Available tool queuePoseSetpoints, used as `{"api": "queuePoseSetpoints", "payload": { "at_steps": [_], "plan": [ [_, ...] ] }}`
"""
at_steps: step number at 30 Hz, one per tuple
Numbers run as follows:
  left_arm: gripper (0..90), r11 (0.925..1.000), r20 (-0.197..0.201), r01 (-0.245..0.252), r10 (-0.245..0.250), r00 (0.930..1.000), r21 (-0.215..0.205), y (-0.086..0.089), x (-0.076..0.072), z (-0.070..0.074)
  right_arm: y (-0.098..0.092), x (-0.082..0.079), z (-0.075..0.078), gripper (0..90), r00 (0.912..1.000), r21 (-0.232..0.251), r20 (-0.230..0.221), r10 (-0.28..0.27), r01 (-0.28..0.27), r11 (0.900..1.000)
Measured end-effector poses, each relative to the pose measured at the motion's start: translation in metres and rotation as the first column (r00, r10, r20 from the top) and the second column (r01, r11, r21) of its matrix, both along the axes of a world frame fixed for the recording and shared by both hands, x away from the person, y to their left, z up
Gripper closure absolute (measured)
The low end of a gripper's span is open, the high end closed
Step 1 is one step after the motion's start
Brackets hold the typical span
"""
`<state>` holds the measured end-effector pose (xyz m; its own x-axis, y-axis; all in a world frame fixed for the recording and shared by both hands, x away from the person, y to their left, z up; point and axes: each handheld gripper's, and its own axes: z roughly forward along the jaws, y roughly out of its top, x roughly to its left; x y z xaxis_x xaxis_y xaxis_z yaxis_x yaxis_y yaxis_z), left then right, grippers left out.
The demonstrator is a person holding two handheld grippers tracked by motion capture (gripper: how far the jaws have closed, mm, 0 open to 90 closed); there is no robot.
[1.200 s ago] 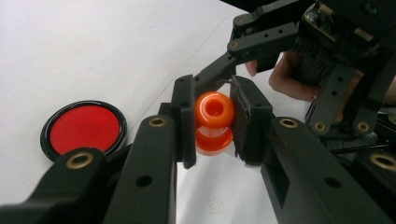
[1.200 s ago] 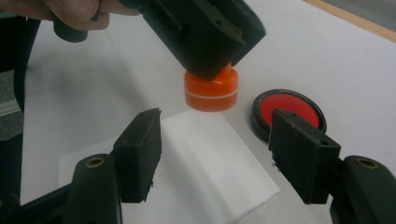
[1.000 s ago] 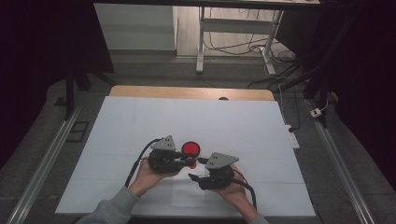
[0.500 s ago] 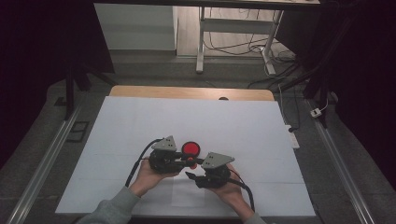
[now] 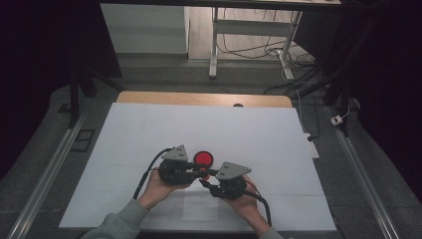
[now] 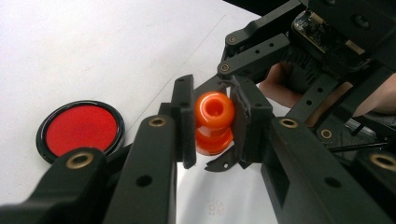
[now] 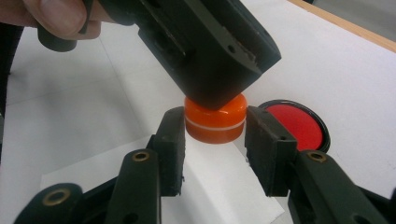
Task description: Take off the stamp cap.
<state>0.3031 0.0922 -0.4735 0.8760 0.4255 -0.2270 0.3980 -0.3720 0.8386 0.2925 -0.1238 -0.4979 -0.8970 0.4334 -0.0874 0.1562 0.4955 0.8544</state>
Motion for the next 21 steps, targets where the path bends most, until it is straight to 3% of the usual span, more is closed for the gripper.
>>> {"api": "queuePoseSetpoints", "payload": {
  "at_steps": [6, 21],
  "plan": [
    [71.8, 1.0, -0.001, 0.0, 0.0, 1.0, 0.001, -0.0005, 0.0005, -0.0005, 0.0002, -0.0006, -0.0001, 62.9, 1.0, -0.005, 0.002, 0.006, -0.006, 1.0],
    [71.8, 1.0, -0.002, 0.002, -0.002, 1.0, 0.0, -0.0002, 0.0007, -0.0008, 0.0003, -0.0017, 0.0, 64.2, 0.9998, -0.021, 0.018, 0.003, -0.003, 1.0]
  ]
}}
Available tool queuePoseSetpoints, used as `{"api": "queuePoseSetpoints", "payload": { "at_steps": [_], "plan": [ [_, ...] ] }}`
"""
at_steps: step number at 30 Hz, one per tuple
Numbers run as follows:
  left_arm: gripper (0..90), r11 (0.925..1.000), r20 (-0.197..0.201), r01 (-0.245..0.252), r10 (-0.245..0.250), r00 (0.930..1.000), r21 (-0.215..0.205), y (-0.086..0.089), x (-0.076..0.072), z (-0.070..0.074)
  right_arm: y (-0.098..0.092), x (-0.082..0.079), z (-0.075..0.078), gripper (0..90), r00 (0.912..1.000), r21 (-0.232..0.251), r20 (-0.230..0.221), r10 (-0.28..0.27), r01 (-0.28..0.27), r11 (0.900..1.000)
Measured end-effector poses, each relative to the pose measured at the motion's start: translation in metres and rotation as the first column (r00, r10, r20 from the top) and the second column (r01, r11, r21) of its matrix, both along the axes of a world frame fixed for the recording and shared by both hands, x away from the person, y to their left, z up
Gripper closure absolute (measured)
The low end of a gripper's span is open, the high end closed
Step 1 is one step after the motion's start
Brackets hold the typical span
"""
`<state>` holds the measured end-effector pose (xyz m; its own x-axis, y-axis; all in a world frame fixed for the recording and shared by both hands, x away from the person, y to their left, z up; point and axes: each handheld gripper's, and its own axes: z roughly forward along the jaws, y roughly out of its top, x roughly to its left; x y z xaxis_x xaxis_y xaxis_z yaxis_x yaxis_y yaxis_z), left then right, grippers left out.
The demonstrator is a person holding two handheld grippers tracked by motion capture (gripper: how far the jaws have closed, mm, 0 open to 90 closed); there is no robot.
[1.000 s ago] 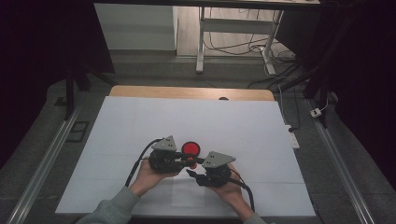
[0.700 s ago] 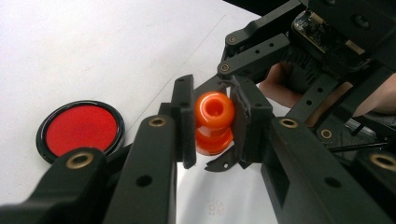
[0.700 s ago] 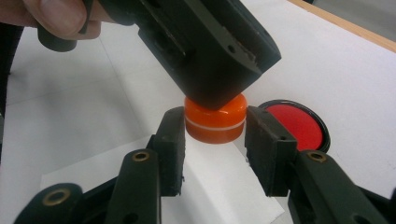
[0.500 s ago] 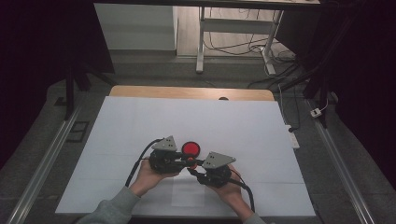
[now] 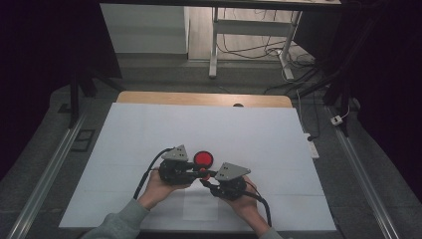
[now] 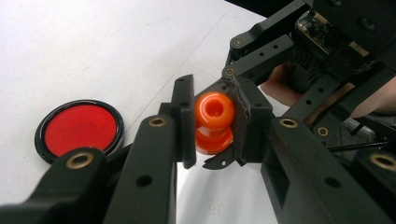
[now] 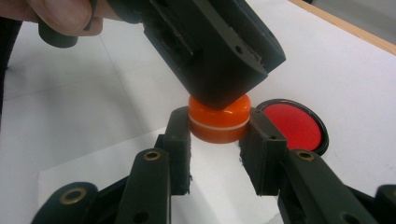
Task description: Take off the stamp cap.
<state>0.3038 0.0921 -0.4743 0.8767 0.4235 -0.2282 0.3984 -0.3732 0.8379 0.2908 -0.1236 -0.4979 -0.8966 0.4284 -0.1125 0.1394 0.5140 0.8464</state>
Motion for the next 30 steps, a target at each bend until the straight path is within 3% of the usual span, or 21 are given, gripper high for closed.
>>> {"api": "queuePoseSetpoints", "payload": {
  "at_steps": [7, 17, 30],
  "plan": [
    [71.9, 1.0, 0.006, -0.002, 0.002, 1.0, 0.007, -0.0008, 0.0, -0.0007, 0.0003, -0.0009, -0.0007, 64.4, 0.9999, -0.004, 0.007, -0.009, 0.009, 1.0],
    [72.2, 0.9997, 0.013, -0.011, 0.011, 0.9999, 0.021, -0.0037, -0.001, -0.0041, -0.001, -0.0013, -0.0063, 64.6, 0.9995, 0.011, -0.017, -0.028, 0.028, 1.0],
    [72.3, 0.9999, 0.009, -0.005, 0.005, 1.0, 0.011, -0.0034, -0.0007, -0.0054, -0.0025, -0.0021, -0.0084, 64.7, 0.9993, 0.027, -0.021, -0.032, 0.033, 0.999]
  ]
}}
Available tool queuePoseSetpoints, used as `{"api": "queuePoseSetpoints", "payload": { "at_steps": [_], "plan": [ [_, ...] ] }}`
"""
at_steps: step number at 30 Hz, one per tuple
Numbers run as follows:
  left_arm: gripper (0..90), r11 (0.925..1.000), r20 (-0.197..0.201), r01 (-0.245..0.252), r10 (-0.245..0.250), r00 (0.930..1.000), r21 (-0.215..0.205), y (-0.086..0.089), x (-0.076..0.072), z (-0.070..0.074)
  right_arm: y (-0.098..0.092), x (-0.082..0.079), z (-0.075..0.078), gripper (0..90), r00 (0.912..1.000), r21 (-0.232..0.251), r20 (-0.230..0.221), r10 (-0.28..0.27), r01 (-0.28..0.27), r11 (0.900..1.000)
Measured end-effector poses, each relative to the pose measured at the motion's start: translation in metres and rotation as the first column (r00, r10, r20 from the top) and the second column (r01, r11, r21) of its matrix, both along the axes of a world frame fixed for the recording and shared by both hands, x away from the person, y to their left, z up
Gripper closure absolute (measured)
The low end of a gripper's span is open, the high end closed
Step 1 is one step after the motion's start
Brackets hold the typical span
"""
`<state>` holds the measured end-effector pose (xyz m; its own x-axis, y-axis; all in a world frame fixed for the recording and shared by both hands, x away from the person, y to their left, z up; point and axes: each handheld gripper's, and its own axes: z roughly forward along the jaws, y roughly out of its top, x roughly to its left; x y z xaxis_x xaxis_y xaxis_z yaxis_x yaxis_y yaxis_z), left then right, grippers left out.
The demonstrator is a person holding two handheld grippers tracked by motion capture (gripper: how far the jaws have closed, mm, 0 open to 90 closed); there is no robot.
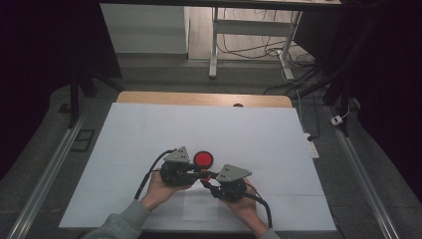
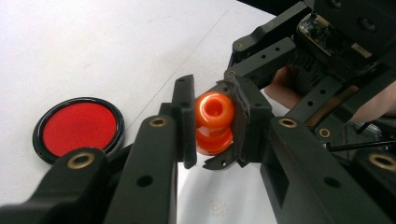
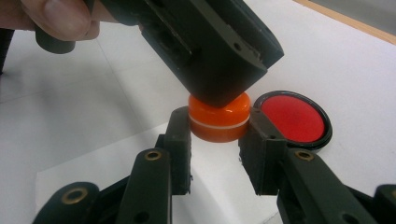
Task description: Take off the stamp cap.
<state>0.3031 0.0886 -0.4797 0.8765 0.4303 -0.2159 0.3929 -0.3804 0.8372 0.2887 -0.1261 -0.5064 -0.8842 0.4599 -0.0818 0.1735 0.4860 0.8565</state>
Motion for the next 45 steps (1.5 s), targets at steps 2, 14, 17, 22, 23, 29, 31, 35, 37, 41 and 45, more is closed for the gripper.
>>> {"api": "queuePoseSetpoints", "payload": {
  "at_steps": [2, 14, 17, 22, 23, 29, 31, 35, 37, 41, 45],
  "plan": [
    [72.3, 1.0, -0.002, 0.002, -0.002, 1.0, 0.0, 0.0, 0.0, 0.0, 0.0, 0.0, 0.0, 64.7, 1.0, 0.002, -0.001, 0.001, -0.001, 1.0],
    [72.3, 0.9941, -0.009, -0.067, 0.066, 0.9978, -0.085, 0.028, 0.005, 0.009, -0.009, 0.004, -0.01, 64.8, 0.9989, -0.012, -0.037, -0.03, 0.029, 1.0],
    [72.3, 0.9932, -0.014, -0.065, 0.064, 0.9978, -0.097, 0.029, 0.006, 0.009, -0.01, 0.004, -0.006, 64.8, 0.9992, 0.006, -0.032, -0.024, 0.024, 1.0],
    [72.3, 0.9954, -0.004, -0.046, 0.046, 0.9989, -0.085, 0.024, 0.003, 0.009, -0.009, 0.003, -0.007, 64.7, 0.9995, 0.001, -0.026, -0.021, 0.021, 1.0],
    [72.3, 0.9952, -0.004, -0.045, 0.045, 0.999, -0.086, 0.023, 0.003, 0.009, -0.009, 0.003, -0.007, 64.7, 0.9995, -0.001, -0.022, -0.024, 0.024, 1.0],
    [72.2, 0.9956, -0.005, -0.051, 0.051, 0.9987, -0.078, 0.023, 0.003, 0.009, -0.011, 0.002, -0.005, 64.7, 0.9996, 0.008, -0.013, -0.025, 0.025, 1.0],
    [72.2, 0.9957, -0.004, -0.05, 0.05, 0.9987, -0.077, 0.023, 0.003, 0.009, -0.012, 0.002, -0.004, 64.6, 0.9995, 0.006, -0.011, -0.028, 0.028, 1.0],
    [72.1, 0.9964, 0.003, -0.049, 0.049, 0.9988, -0.069, 0.023, 0.003, 0.009, -0.013, 0.002, -0.005, 64.6, 0.9995, 0.006, -0.009, -0.029, 0.029, 1.0],
    [72.1, 0.997, 0.005, -0.047, 0.048, 0.9989, -0.062, 0.022, 0.002, 0.009, -0.014, 0.001, -0.004, 64.6, 0.9994, 0.007, -0.005, -0.035, 0.035, 0.999],
    [72.1, 0.9979, 0.014, -0.04, 0.041, 0.9991, -0.05, 0.021, 0.0, 0.01, -0.022, 0.001, -0.003, 64.5, 0.9992, 0.002, 0.005, -0.041, 0.041, 0.999],
    [72.0, 0.9979, 0.011, -0.04, 0.041, 0.9991, -0.05, 0.023, 0.001, 0.01, -0.036, 0.003, -0.003, 64.6, 0.998, 0.007, 0.003, -0.064, 0.064, 0.998]
  ]
}}
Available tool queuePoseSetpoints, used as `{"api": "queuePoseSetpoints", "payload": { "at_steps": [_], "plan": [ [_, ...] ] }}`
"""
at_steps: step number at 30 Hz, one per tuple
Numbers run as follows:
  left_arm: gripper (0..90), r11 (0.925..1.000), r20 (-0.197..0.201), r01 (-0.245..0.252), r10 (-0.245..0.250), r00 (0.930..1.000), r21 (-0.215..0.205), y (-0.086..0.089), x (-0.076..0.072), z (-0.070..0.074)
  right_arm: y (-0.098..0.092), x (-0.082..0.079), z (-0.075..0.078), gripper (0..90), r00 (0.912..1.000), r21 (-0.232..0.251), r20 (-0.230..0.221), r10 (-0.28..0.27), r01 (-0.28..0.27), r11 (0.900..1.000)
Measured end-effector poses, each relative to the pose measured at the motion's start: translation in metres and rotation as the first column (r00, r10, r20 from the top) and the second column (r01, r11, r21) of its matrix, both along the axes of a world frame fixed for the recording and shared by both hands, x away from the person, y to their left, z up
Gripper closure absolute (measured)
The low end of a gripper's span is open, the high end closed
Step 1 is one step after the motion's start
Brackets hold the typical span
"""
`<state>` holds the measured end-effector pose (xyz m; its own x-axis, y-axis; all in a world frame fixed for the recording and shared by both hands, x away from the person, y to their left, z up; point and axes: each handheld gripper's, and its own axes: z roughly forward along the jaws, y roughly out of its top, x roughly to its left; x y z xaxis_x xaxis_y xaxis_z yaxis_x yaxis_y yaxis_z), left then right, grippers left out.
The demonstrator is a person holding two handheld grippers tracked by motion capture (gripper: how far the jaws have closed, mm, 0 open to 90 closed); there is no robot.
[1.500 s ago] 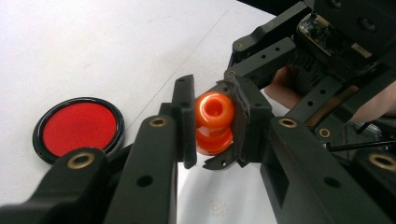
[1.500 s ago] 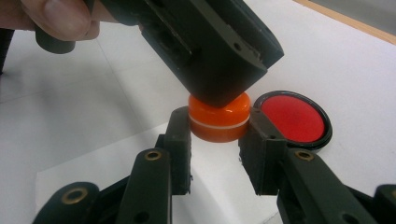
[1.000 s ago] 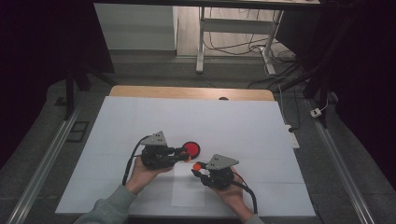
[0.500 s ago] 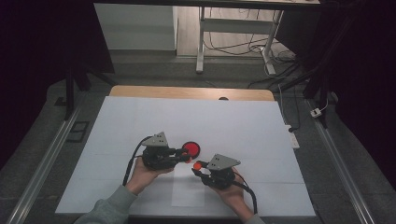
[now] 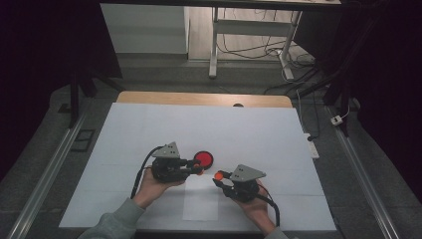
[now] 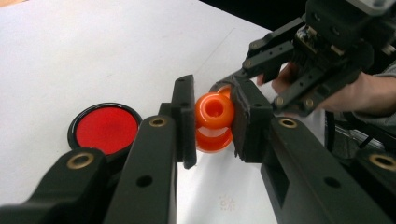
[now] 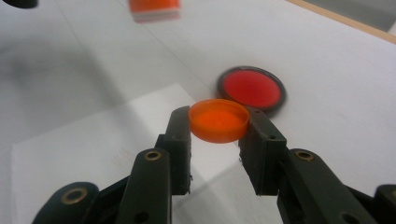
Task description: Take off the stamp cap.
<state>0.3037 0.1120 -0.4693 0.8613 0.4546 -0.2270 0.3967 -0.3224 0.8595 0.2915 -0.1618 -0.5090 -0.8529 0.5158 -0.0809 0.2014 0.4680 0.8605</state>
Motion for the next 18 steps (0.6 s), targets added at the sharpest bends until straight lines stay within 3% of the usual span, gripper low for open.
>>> {"api": "queuePoseSetpoints", "payload": {
  "at_steps": [3, 12, 18],
  "plan": [
    [72.0, 0.9998, -0.012, -0.006, 0.006, 0.9999, -0.018, 0.003, 0.001, 0.001, -0.012, 0.0, 0.0, 64.5, 0.9995, 0.023, -0.01, -0.028, 0.028, 0.999],
    [72.0, 1.0, -0.01, -0.007, 0.007, 0.9999, 0.006, 0.003, -0.001, 0.0, -0.039, -0.004, 0.005, 64.5, 0.9972, 0.026, 0.008, -0.075, 0.074, 0.997],
    [71.9, 1.0, -0.014, -0.005, 0.005, 0.9999, -0.003, 0.004, -0.001, 0.0, -0.053, -0.004, 0.006, 64.4, 0.9957, 0.032, 0.006, -0.092, 0.092, 0.995]
  ]
}}
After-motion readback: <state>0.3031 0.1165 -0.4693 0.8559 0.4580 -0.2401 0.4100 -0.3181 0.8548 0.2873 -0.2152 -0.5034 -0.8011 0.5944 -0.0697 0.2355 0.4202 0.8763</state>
